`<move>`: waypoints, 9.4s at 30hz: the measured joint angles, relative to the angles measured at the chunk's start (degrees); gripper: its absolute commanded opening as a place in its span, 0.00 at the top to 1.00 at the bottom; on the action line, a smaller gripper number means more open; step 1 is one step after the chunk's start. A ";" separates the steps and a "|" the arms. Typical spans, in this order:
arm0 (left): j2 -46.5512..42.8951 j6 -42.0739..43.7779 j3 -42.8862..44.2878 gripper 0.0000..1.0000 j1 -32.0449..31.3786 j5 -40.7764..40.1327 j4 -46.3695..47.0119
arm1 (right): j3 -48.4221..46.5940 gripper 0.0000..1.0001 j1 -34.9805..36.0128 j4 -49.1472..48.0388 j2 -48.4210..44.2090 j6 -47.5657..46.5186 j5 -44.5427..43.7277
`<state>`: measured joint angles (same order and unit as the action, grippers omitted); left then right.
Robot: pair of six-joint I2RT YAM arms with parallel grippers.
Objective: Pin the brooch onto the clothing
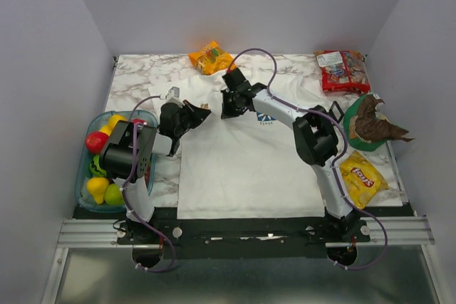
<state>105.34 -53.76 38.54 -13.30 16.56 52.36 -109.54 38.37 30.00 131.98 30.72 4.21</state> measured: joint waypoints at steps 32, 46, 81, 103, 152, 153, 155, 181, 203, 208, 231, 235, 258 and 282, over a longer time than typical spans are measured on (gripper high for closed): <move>5.57 -5.77 -0.52 1.00 -2.38 -3.13 7.61 | 6.16 0.99 -1.75 -6.01 -1.95 5.79 5.66; 6.54 -7.50 -1.03 1.00 -2.60 -3.87 10.54 | 6.60 0.99 -1.77 -6.56 -2.16 6.75 6.23; 10.03 -10.67 -4.83 1.00 -4.46 -5.46 15.69 | 9.22 0.99 -2.93 -10.86 -3.17 11.72 10.40; 13.68 -11.10 -2.75 1.00 -4.59 -3.43 19.54 | 9.60 0.63 -3.63 -11.32 -3.32 11.69 11.67; 15.56 -12.39 -2.75 1.00 -4.85 -1.92 23.39 | 18.64 0.59 -8.44 -19.82 -6.05 15.82 17.57; 15.56 -12.39 -2.75 1.00 -4.85 -1.92 23.39 | 18.80 0.59 -8.44 -19.85 -5.95 15.85 17.59; 15.56 -12.39 -2.75 1.00 -4.90 -1.92 23.41 | 19.08 0.60 -8.44 -19.89 -5.73 15.89 17.66; 16.70 -12.52 -2.58 1.00 -5.60 -1.95 23.23 | 21.27 0.70 -8.87 -26.75 -5.11 18.80 22.53; 17.57 -13.11 -0.94 1.00 -6.08 2.27 23.45 | 22.67 0.67 -8.83 -27.43 -5.14 18.71 24.52; 17.55 -12.17 -0.92 1.00 -6.23 3.21 23.45 | 24.57 0.51 -9.03 -26.62 -6.99 17.64 23.52; 16.06 -9.92 0.81 1.00 -5.88 11.54 20.39 | 37.79 0.51 -13.51 -24.33 -20.28 10.71 14.67; 16.09 -9.92 0.92 1.00 -5.84 11.65 20.37 | 37.79 0.56 -13.33 -24.39 -19.50 9.75 14.45; 16.63 -9.46 1.20 1.00 -5.84 12.04 19.43 | 34.69 0.62 -10.34 -26.47 -16.37 8.57 16.28; 16.63 -9.46 1.20 1.00 -5.84 12.04 19.32 | 33.07 0.65 -9.44 -27.89 -13.99 9.79 18.18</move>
<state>121.97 -63.22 39.75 -19.14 28.60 71.68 -76.47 28.93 2.11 117.99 40.51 22.39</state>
